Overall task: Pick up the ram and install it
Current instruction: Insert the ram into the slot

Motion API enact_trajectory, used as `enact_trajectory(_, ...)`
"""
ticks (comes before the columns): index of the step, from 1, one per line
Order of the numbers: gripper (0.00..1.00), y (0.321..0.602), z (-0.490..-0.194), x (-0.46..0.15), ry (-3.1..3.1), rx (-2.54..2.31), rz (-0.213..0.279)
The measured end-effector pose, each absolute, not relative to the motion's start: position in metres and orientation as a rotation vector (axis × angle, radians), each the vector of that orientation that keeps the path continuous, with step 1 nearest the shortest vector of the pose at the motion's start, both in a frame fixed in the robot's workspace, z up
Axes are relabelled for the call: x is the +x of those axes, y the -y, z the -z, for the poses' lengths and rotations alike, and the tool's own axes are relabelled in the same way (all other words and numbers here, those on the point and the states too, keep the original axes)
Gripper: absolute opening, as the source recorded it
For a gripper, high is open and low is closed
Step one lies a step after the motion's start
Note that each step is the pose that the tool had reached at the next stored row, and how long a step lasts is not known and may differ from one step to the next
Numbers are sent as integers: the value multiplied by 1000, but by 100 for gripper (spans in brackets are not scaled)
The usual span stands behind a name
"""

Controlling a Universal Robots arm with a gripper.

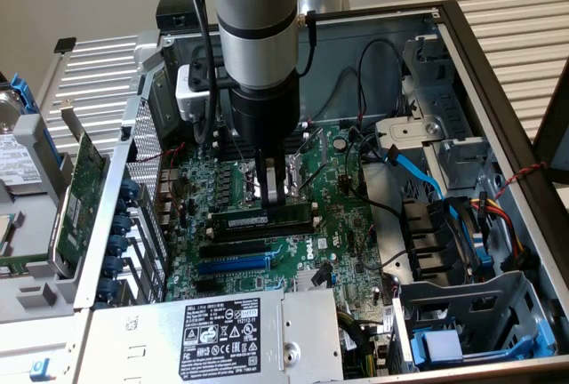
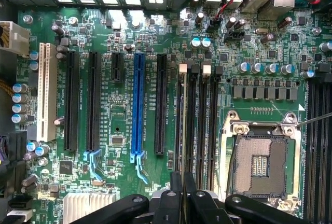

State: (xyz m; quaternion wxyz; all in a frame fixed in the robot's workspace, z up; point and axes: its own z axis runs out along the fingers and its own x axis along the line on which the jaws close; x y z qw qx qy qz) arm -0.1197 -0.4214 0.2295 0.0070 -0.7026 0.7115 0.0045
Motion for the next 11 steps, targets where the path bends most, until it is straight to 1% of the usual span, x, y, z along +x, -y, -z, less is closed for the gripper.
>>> enact_trajectory(11,13,423,-229,-120,-2224,-2196,-11)
